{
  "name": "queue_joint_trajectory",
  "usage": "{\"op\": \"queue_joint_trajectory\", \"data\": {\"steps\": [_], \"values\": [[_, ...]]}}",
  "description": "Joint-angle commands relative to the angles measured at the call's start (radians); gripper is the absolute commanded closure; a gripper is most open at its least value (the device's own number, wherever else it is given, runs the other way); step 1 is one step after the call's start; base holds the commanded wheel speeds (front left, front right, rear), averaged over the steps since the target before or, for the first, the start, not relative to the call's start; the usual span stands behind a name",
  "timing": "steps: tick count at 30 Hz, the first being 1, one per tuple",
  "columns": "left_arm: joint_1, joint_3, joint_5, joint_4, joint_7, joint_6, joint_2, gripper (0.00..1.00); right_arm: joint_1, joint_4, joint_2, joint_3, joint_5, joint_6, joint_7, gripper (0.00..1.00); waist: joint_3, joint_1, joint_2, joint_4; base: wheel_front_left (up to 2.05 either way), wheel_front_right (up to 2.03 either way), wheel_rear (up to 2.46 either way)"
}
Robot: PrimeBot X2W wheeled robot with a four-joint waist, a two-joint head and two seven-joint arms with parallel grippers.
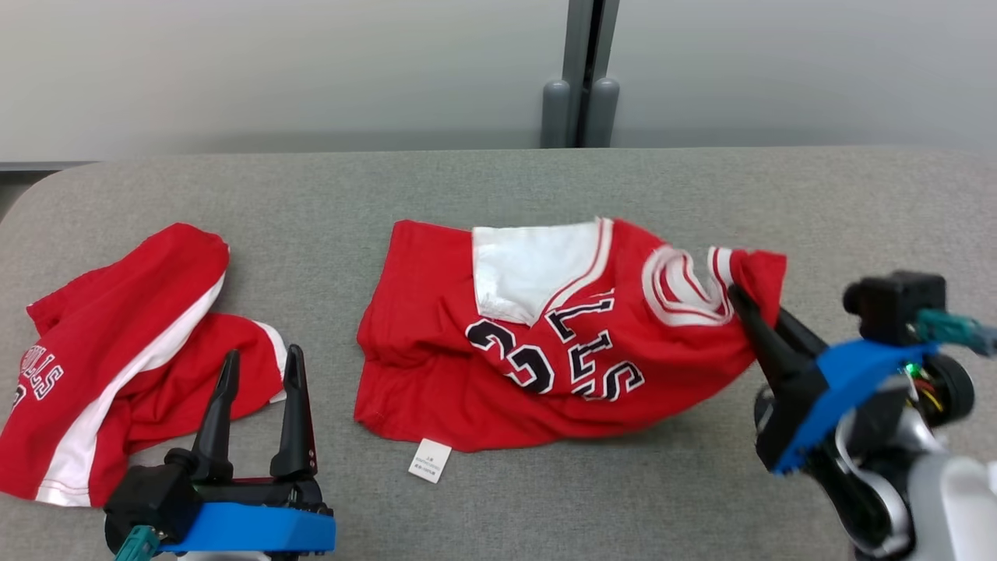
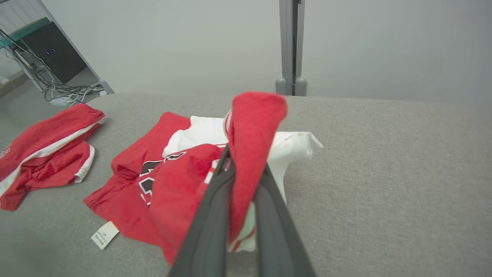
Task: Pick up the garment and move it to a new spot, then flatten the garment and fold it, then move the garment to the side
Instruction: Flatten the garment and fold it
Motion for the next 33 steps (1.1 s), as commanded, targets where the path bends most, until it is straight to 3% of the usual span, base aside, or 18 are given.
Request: {"op": "queue_joint_trajectory", "data": {"steps": [1, 3, 6, 11, 16, 17, 18, 19, 27, 33], "values": [[0.014, 0.007, -0.002, -0.009, -0.003, -0.006, -0.003, 0.0, 0.073, -0.096, -0.004, -0.011, 0.037, 0.0, 0.04, 1.0, -0.004, 0.0002, 0.0001, -0.009, 0.0, 0.0, 0.0], [0.016, 0.013, 0.003, -0.013, -0.003, -0.006, -0.003, 0.0, 0.131, -0.16, -0.004, -0.034, 0.064, 0.0, 0.082, 1.0, -0.002, 0.0002, 0.0001, -0.014, 0.0, 0.0, 0.0], [0.008, 0.011, 0.009, -0.017, -0.003, -0.006, -0.007, 0.0, 0.164, -0.126, -0.004, -0.105, 0.066, 0.0, 0.137, 1.0, 0.003, 0.0002, 0.0001, -0.015, 0.0, 0.0, 0.0], [-0.021, -0.017, 0.009, -0.016, -0.003, -0.006, -0.009, 0.0, 0.02, 0.137, -0.003, -0.212, 0.024, 0.0, 0.139, 1.0, 0.028, 0.0002, 0.0001, -0.001, 0.0, 0.0, 0.0], [-0.048, -0.049, 0.006, -0.006, -0.003, -0.006, -0.007, 0.0, -0.189, 0.454, -0.004, -0.27, -0.039, 0.0, 0.013, 1.0, 0.053, 0.0002, 0.0001, 0.041, 0.0, 0.0, 0.0], [-0.05, -0.054, 0.005, -0.004, -0.003, -0.006, -0.006, 0.0, -0.225, 0.512, -0.003, -0.277, -0.058, 0.0, -0.012, 0.94, 0.057, 0.0002, 0.0001, 0.05, 0.0, 0.0, 0.0], [-0.051, -0.057, 0.004, -0.001, -0.003, -0.006, -0.005, 0.0, -0.261, 0.574, -0.003, -0.283, -0.066, 0.0, -0.04, 0.31, 0.06, 0.0002, 0.0001, 0.06, 0.0, 0.0, 0.0], [-0.052, -0.066, 0.003, 0.002, -0.003, -0.006, -0.004, 0.0, -0.294, 0.631, -0.003, -0.295, -0.075, 0.0, -0.066, 0.0, 0.063, 0.0002, 0.0001, 0.071, 0.0, 0.0, 0.0], [-0.06, -0.076, -0.006, 0.018, -0.003, -0.006, 0.0, 0.0, -0.462, 0.898, -0.005, -0.314, -0.144, 0.0, -0.294, 0.0, 0.066, 0.0002, 0.0001, 0.112, 0.0, 0.0, 0.0], [-0.034, -0.042, -0.004, 0.025, -0.003, -0.006, 0.003, 0.0, -0.475, 0.911, -0.005, -0.301, -0.203, 0.0, -0.5, 0.0, 0.032, 0.0002, 0.0001, 0.087, 0.0, 0.0, 0.0]]}}
